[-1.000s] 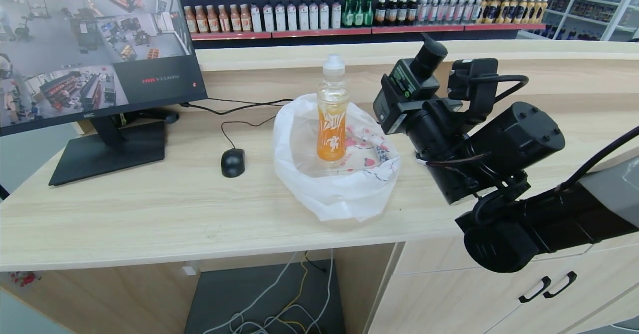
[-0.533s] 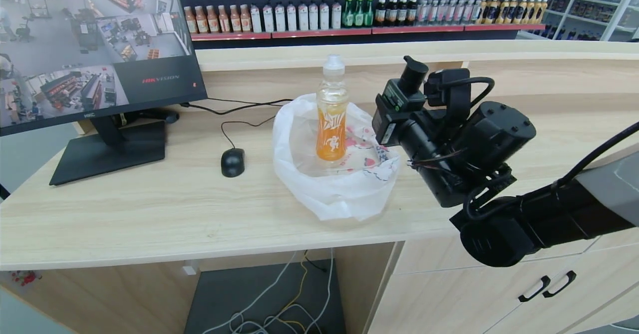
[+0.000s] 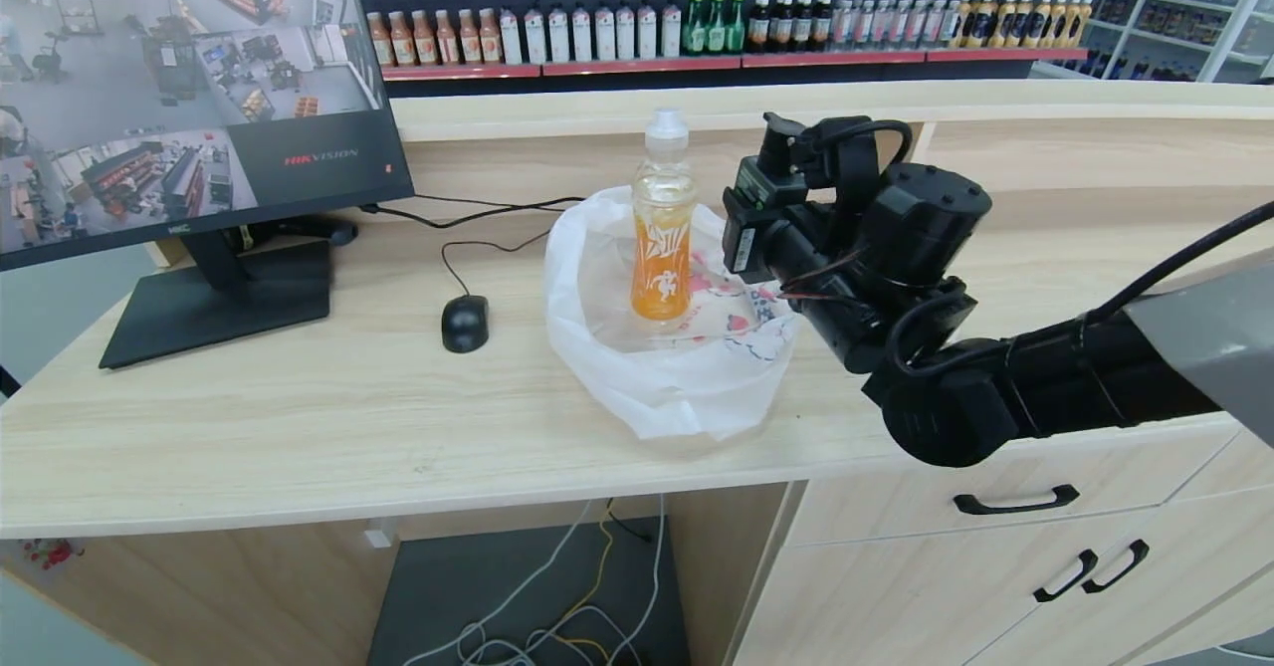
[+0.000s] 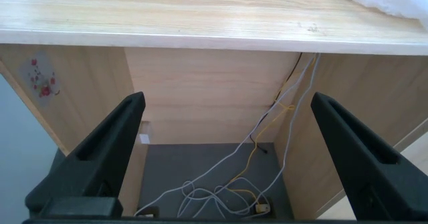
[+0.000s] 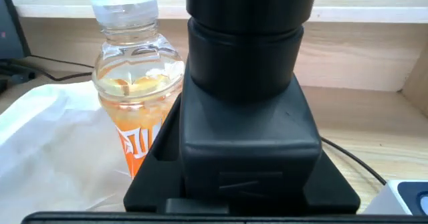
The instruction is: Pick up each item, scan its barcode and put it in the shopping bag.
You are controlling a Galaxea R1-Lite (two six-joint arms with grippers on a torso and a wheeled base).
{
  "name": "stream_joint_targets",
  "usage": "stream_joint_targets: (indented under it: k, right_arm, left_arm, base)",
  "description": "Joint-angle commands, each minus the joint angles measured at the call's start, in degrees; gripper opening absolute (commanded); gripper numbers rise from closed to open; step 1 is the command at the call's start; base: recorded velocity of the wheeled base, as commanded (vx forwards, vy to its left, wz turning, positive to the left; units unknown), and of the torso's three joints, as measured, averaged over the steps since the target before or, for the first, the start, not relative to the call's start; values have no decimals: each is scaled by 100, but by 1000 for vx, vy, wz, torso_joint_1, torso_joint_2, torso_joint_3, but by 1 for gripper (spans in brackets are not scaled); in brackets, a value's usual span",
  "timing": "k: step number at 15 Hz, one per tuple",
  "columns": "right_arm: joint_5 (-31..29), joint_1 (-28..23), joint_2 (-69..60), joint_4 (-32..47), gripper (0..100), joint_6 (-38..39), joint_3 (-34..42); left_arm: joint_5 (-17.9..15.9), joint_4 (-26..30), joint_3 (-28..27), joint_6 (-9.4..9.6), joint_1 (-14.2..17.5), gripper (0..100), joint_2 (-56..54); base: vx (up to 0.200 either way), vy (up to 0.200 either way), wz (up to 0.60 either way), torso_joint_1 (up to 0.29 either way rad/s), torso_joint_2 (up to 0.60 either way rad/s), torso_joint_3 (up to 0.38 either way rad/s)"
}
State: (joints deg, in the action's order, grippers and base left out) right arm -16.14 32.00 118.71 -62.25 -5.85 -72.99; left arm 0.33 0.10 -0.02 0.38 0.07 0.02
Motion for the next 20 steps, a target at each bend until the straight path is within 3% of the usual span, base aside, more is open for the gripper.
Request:
stream_joint_targets:
  k: [1,20]
  right_arm:
    - [6,-36,354,11,0,5,-251]
    - [190,-317,1374,-288,0,190,-594]
  left_arm:
    - [2,-1,2,-3,1,100,-2]
    - [2,8,2,6,1,100,-2]
  base:
    - [0,0,0,0,0,0]
    - [0,0,0,0,0,0]
